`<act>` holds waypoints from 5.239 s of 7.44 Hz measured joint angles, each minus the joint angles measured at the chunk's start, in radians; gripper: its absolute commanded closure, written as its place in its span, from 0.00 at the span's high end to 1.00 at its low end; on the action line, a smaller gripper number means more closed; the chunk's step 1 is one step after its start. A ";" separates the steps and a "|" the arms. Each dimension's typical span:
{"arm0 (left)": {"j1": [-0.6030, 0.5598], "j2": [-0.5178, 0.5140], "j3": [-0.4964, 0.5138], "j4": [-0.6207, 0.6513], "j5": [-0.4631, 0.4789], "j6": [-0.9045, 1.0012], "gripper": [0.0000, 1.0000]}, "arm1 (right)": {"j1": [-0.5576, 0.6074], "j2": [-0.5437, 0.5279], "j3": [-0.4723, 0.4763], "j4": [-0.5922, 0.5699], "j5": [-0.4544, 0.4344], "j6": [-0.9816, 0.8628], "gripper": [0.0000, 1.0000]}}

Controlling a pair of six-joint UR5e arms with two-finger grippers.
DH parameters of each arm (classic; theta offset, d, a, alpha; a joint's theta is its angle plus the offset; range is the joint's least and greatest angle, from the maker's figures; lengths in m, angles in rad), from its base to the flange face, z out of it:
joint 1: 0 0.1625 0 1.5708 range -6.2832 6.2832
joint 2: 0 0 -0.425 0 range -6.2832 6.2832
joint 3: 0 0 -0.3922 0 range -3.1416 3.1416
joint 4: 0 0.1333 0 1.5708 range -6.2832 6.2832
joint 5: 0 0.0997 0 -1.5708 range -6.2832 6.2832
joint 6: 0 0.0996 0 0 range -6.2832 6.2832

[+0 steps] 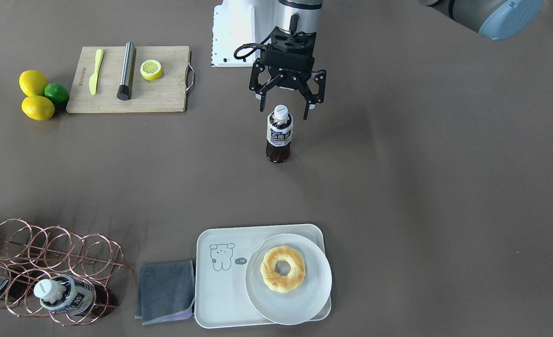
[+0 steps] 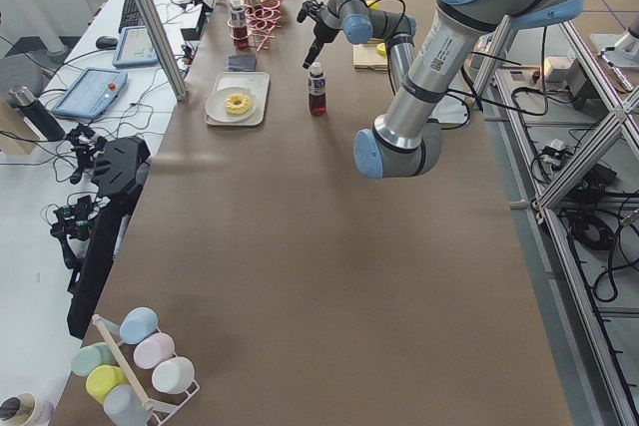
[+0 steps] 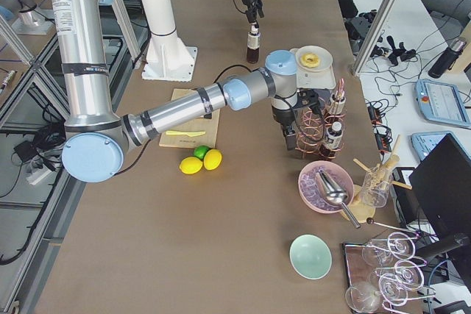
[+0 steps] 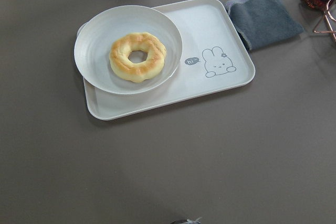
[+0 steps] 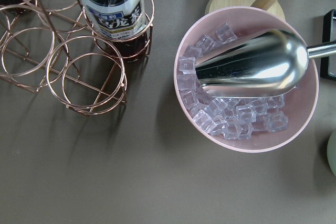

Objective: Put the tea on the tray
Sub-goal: 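Reach the left gripper to the standing tea bottle while the right arm withdraws, then close the left gripper around the tea bottle's cap, then lift and carry the tea bottle with the left gripper onto the white tray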

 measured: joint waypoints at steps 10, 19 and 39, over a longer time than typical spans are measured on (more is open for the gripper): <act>0.089 0.045 -0.029 -0.010 0.091 -0.014 0.64 | 0.063 -0.042 -0.119 0.212 0.111 -0.008 1.00; 0.089 0.052 -0.029 -0.044 0.090 -0.012 0.58 | 0.063 -0.029 -0.120 0.212 0.108 -0.009 1.00; -0.230 -0.415 0.497 -0.077 -0.138 -0.004 0.00 | 0.091 -0.035 -0.122 0.199 0.122 -0.009 0.99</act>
